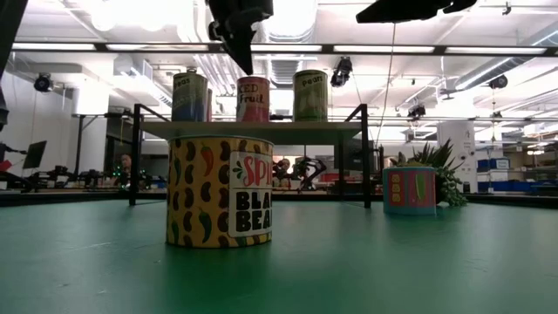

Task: Pick and place cans onto a shelf
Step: Put the small white can on the shelf, then put the small yellow can on the shelf

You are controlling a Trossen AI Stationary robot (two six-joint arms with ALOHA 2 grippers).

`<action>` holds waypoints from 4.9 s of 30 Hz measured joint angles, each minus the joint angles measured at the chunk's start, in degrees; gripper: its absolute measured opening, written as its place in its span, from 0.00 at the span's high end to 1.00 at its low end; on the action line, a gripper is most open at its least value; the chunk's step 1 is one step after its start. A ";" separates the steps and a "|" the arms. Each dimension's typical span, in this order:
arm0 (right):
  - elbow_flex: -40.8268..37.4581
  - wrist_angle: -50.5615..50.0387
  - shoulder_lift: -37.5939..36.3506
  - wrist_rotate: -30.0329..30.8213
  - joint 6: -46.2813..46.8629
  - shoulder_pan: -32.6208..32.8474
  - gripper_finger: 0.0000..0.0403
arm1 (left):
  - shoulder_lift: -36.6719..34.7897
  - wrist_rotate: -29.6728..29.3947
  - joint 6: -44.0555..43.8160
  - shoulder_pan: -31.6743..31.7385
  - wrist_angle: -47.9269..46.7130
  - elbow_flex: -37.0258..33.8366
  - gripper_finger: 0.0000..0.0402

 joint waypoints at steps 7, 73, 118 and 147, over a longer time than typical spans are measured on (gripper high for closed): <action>0.00 -0.07 0.00 0.00 0.00 0.01 0.97 | 3.16 -0.33 0.39 0.00 1.01 -0.56 1.00; 0.00 0.04 0.00 0.01 -0.04 -0.01 0.97 | -0.46 12.37 -9.20 -31.44 14.60 -14.69 1.00; 0.52 3.30 -0.02 -0.24 -4.61 0.01 0.97 | 13.98 10.12 -33.69 -41.86 20.74 -15.01 0.08; 0.55 3.45 -0.02 -0.24 -4.70 0.01 0.97 | 13.50 14.23 -35.90 -40.25 38.06 -27.07 0.11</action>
